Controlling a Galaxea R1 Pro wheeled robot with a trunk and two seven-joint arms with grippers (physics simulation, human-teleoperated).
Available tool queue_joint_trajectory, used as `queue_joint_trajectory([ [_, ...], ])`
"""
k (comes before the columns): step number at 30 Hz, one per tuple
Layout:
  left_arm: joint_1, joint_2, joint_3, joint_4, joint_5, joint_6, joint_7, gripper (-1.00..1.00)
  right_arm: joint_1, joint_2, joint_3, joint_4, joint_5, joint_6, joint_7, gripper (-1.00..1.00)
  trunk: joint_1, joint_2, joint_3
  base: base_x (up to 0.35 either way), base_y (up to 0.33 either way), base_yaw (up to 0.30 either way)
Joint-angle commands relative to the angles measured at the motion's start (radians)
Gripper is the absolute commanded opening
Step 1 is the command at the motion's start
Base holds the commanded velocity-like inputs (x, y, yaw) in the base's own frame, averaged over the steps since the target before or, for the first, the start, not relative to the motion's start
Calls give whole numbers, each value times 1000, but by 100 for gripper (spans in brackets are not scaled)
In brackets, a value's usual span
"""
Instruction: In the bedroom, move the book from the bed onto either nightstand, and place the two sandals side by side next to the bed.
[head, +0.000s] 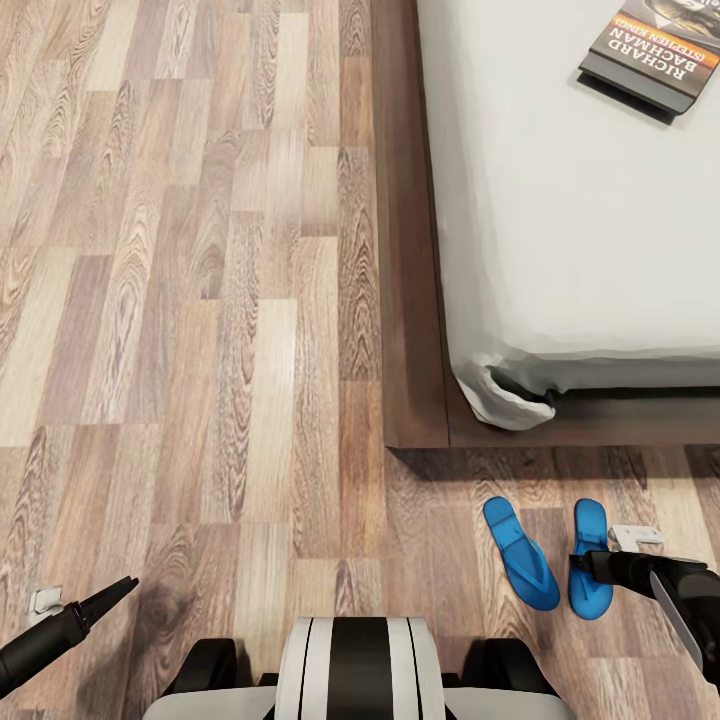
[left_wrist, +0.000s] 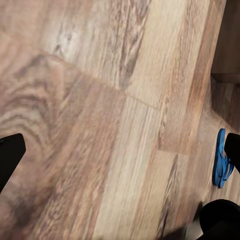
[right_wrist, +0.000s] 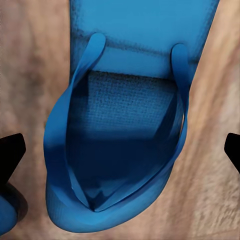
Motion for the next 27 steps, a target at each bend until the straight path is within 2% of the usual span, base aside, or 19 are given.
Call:
queue_joint_trajectory([
  [1, 0, 0, 2, 0, -1, 9, -4, 100, 0, 0, -2, -1, -4, 6, 2, 100, -1, 0, 3, 0, 0, 0],
  [20, 0, -2, 1, 1, -1, 9, -2, 100, 0, 0, -3, -7, -6, 7, 8, 100, -9, 4, 77, 0, 0, 0],
  [27, 0, -5, 0, 2, -2, 8, 16, 100, 5, -8, -8, -45, -24, 7, 23, 100, -12, 6, 104, 0, 0, 0],
])
